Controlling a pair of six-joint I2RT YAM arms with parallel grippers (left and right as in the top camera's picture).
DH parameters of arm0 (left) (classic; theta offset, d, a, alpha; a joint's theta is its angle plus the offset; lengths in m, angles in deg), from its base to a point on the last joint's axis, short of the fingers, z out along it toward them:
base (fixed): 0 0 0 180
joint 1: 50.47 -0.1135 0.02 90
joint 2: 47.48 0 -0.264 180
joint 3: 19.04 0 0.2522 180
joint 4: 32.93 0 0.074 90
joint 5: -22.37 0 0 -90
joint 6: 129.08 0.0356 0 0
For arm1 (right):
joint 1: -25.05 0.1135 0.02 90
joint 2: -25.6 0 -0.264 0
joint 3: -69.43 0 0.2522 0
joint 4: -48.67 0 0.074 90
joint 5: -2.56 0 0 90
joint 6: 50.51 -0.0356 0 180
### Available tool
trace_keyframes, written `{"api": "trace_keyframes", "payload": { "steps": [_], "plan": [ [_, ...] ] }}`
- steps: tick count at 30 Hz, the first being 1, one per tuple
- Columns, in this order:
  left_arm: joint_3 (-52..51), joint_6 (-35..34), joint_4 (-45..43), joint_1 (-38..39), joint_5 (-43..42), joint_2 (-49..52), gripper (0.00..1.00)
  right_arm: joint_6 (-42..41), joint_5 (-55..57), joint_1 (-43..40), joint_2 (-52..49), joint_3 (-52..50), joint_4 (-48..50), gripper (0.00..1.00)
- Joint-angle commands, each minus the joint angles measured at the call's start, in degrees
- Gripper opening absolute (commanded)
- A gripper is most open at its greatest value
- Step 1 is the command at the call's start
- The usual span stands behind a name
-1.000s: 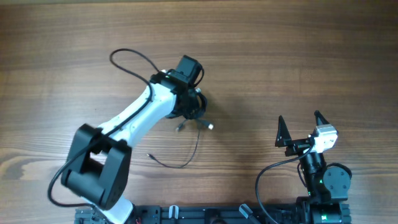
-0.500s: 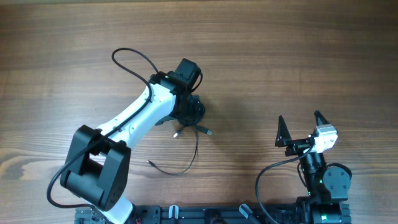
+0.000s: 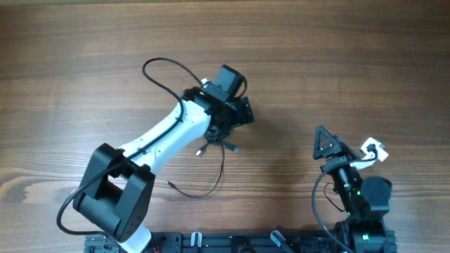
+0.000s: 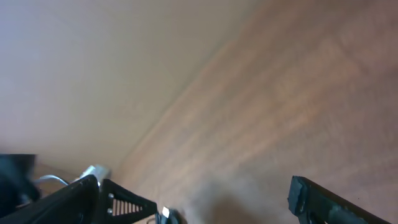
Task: Untangle cables
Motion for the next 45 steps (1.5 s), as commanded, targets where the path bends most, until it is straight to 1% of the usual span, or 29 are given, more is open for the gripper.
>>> {"api": "trace_keyframes", "payload": {
  "steps": [1, 2, 4, 6, 8, 11, 14, 16, 17, 18, 19, 21, 22, 23, 24, 25, 26, 27, 29, 30, 31, 32, 33, 35, 37, 39, 41, 43, 45],
  "plan": [
    [0.5, 6.8, -1.8, 2.1, 7.2, 0.9, 0.93, -3.1, -5.1, 0.1, -7.8, -0.1, 0.6, 1.0],
    [0.5, 6.8, -2.3, 2.3, 8.6, 1.6, 0.93, -4.3, -6.1, 0.1, -10.3, -0.1, 0.7, 1.0],
    [0.5, 6.8, -3.1, 2.2, 11.9, 2.9, 0.89, -8.7, -8.6, 0.1, -14.9, -0.1, 0.8, 1.0],
    [0.5, 8.3, -4.8, 2.2, 12.5, 4.4, 0.86, -13.0, -9.7, 0.1, -18.3, -0.1, 1.1, 1.0],
    [0.5, 8.2, -5.5, 2.2, 11.3, 5.7, 0.83, -15.2, -10.4, 0.1, -20.5, -0.1, 1.6, 1.0],
    [0.5, 8.2, -6.0, 2.3, 6.6, 7.3, 0.78, -13.2, -12.5, 0.1, -21.8, -0.1, 4.0, 1.0],
    [0.5, 8.2, -7.0, 2.7, 3.4, 8.1, 0.57, -11.2, -13.9, 0.1, -21.8, -0.1, 5.7, 1.0],
    [0.5, 7.7, -8.1, 3.1, 2.6, 8.1, 0.51, -11.1, -14.3, 0.1, -21.8, -0.1, 5.7, 1.0],
    [0.5, 6.7, -8.6, 3.1, 2.6, 8.1, 0.42, -11.1, -14.6, 0.1, -21.8, -0.1, 5.7, 1.0],
    [0.5, 5.6, -8.8, 3.1, 2.7, 8.1, 0.3, -11.1, -14.9, 0.1, -21.8, -0.1, 5.7, 1.0],
    [0.5, 3.4, -9.1, 3.0, 3.3, 8.1, 0.08, -11.1, -15.2, 0.1, -21.8, -0.1, 5.7, 1.0],
    [0.5, -1.6, -9.4, 3.0, 5.8, 8.1, 0.04, -10.9, -16.0, 0.1, -21.8, -0.1, 5.7, 1.0],
    [0.5, -6.5, -9.9, 2.9, 8.6, 8.1, 0.04, -9.9, -16.8, 0.1, -21.8, -0.1, 5.7, 1.0],
    [0.5, -8.5, -10.9, 2.6, 9.6, 8.0, 0.04, -8.9, -17.3, 0.1, -21.8, -0.1, 5.7, 1.0],
    [0.6, -8.7, -12.6, 2.3, 9.6, 7.9, 0.08, -8.0, -17.8, 0.1, -21.8, -0.1, 5.6, 1.0],
    [1.1, -8.3, -13.0, 1.8, 9.7, 7.6, 0.2, -7.1, -18.5, 0.1, -21.8, -0.1, 5.5, 1.0],
    [1.7, -5.7, -13.0, 1.4, 10.0, 7.2, 0.27, -7.0, -19.1, 0.1, -21.8, -0.1, 5.5, 1.0],
    [2.4, -2.4, -12.5, 0.9, 10.6, 6.7, 0.37, -7.0, -19.6, 0.1, -21.8, -0.1, 5.5, 1.0],
    [3.6, 1.9, -9.6, -0.1, 13.8, 5.7, 0.4, -6.8, -19.8, 0.1, -21.8, -0.1, 5.5, 1.0],
    [3.8, 5.3, -8.6, -0.5, 14.8, 5.4, 0.43, -6.6, -19.8, 0.1, -21.8, -0.1, 5.5, 1.0],
    [3.9, 16.7, -6.3, -1.4, 14.9, 4.9, 0.69, -6.7, -20.0, 0.1, -21.8, -0.1, 5.5, 1.0],
    [3.9, 21.9, -4.3, -1.8, 14.9, 4.8, 0.88, -6.7, -20.0, 0.1, -21.8, -0.1, 5.5, 0.99],
    [3.9, 26.3, -2.2, -2.1, 15.0, 4.8, 0.99, -6.7, -20.2, 0.1, -21.8, -0.1, 5.5, 1.0],
    [3.9, 33.4, 2.5, -2.9, 15.3, 4.8, 1.0, -6.7, -20.2, 0.1, -21.8, -0.1, 5.4, 1.0],
    [3.9, 37.2, 8.0, -3.9, 18.6, 4.8, 1.0, -6.4, -20.2, 0.1, -21.8, -0.1, 5.3, 1.0],
    [3.8, 36.7, 10.5, -4.8, 17.9, 4.9, 1.0, -5.6, -20.2, 0.1, -21.8, -0.1, 4.9, 1.0],
    [3.8, 34.0, 10.7, -5.6, 14.3, 4.9, 0.96, -5.6, -20.2, 0.1, -21.8, -0.1, 3.7, 1.0],
    [3.8, 30.5, 10.6, -6.1, 11.7, 4.9, 0.94, -5.6, -20.2, 0.1, -21.8, -0.1, 2.3, 1.0],
    [3.3, 26.1, 9.8, -6.4, 9.9, 5.4, 0.88, -5.5, -20.2, 0.1, -21.8, -0.1, 1.2, 1.0]
  ]
}}
